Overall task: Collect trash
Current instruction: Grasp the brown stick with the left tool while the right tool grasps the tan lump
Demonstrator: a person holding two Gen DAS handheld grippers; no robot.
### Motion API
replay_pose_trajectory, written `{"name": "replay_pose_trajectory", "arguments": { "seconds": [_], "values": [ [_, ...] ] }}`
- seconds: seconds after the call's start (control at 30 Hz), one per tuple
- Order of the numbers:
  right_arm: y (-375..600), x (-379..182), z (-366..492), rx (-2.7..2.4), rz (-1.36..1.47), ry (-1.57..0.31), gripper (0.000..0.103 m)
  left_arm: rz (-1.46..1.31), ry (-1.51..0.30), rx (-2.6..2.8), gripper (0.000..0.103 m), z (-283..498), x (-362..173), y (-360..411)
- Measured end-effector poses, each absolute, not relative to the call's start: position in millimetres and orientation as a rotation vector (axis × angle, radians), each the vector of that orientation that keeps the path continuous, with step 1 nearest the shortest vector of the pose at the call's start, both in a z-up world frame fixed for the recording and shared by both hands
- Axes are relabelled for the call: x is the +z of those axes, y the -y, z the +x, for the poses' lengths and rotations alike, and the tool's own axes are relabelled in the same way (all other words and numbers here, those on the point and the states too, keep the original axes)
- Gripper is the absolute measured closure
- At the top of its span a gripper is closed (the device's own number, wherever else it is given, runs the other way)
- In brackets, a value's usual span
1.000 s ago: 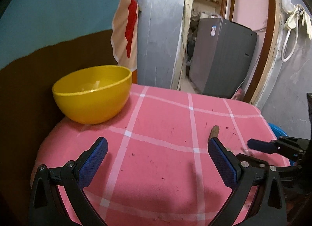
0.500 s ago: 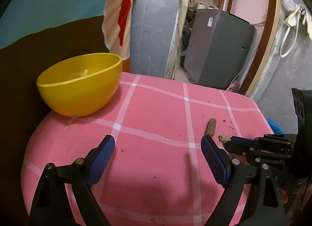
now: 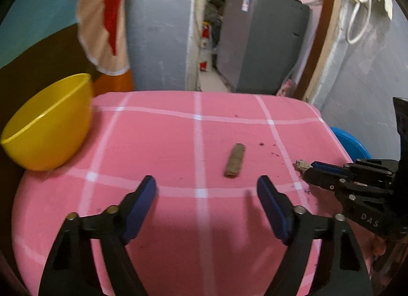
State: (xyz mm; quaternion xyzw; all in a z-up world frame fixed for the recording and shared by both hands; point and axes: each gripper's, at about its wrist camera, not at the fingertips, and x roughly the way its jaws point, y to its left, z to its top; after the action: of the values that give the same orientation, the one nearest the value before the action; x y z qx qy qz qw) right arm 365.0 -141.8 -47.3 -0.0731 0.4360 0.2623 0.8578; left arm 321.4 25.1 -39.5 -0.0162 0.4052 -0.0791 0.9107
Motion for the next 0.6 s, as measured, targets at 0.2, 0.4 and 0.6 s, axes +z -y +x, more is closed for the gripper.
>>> {"name": "replay_pose_trajectory", "arguments": {
  "seconds": [0.2,0.4,0.6],
  "values": [
    [156,-47,360,0.541,-0.129,-0.905,0.095,0.000,-0.901,-0.216,0.053,344,-47,-7],
    [164,-47,356,0.540,-0.101,-0.898,0.095,0.013,-0.930,-0.220,0.071,359,-45,0],
    [169,-44,350,0.539,-0.082,-0.880,0.095,0.037,-0.932,-0.209,0.091,357,-48,6]
  ]
}}
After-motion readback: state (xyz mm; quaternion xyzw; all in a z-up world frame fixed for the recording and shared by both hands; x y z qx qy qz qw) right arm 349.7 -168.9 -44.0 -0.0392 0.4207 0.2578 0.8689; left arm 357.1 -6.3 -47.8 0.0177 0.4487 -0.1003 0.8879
